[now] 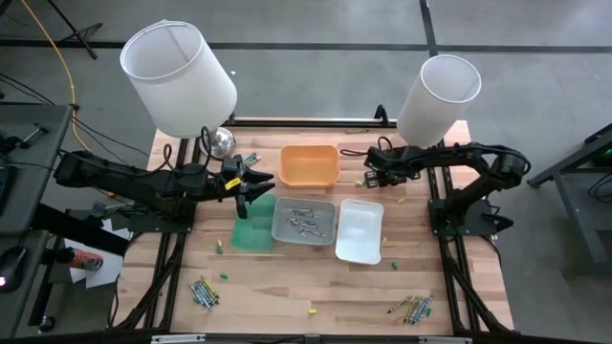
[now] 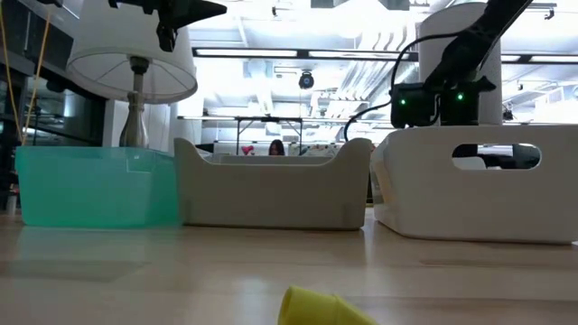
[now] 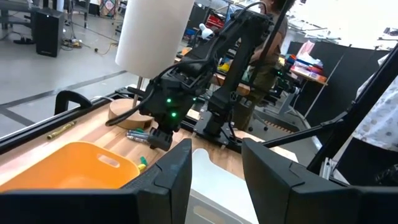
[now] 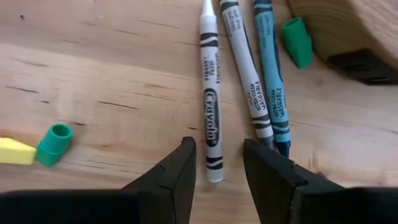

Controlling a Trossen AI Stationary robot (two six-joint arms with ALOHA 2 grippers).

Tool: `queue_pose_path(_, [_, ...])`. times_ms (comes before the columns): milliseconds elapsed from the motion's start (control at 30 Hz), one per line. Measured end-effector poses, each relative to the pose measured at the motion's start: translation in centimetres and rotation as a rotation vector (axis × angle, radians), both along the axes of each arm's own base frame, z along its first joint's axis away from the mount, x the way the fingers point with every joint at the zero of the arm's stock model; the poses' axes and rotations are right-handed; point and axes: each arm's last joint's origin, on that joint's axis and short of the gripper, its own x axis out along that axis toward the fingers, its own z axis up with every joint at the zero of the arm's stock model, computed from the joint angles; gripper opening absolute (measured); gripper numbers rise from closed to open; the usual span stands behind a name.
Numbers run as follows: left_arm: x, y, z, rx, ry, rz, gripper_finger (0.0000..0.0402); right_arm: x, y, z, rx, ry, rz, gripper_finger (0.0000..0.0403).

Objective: Sort crayons
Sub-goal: Put the white crayon into the gray bin

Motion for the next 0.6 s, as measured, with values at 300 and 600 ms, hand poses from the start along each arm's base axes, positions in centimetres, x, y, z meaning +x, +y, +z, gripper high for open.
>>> queue_pose_path(300, [-0.01, 0.06, -0.01, 0.002, 0.001, 0.023, 0.0127, -0.03, 0.08, -0.05, 0.030, 0.013, 0.099, 0.0067])
queue_pose_path(600, [-0.20, 0.09, 0.18, 0.000, -0.009, 0.022, 0.0127, 0.26, 0.94, 0.12, 0.029, 0.017, 0.156, 0.0006])
